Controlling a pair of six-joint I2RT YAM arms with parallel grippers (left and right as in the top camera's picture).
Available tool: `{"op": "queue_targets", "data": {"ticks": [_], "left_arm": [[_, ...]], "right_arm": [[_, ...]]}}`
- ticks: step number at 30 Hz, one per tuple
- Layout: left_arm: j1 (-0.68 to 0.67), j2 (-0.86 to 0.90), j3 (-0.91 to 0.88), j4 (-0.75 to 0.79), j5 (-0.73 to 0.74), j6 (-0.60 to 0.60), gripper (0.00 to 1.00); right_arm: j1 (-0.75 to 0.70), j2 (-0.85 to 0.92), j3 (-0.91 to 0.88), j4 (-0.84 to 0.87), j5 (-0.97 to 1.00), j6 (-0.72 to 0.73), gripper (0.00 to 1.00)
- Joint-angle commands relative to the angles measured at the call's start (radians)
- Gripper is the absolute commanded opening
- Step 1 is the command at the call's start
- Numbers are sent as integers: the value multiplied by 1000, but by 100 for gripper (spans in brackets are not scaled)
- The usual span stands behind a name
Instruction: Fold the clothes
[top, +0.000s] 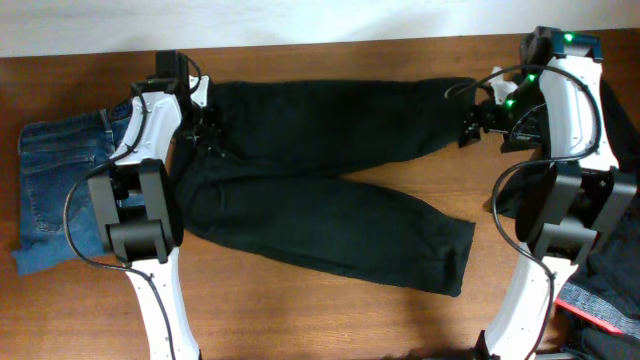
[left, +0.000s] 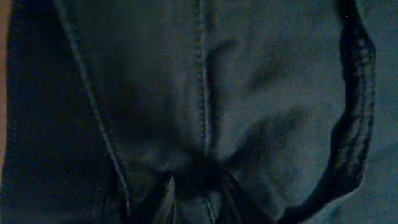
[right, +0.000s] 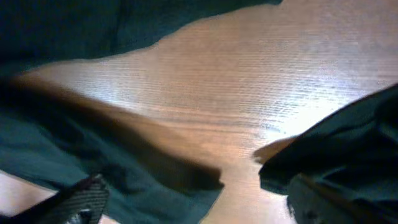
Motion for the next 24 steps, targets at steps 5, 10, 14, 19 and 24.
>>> {"op": "queue_targets", "data": {"ticks": [5,10,14,19,24], "left_arm": [[15,-103,114,-186,-139,22,46],[15,-162,115,-286,-161,26,50],[15,-187,115,-388,-162,45,50],[15,-202,115,-494,-162,87,50],[15,-201,110,-568,-161,78,50]], "right_arm": [[-29,-12,-3,-21,-150,-31,99],[-45,-14,-2,-74,-9,34,100],[-52,-42,-2,-108,23,64,99],[-42,-129,-18,-108,32,84,99],[-39,-269,-175,-108,32,108,99]]}}
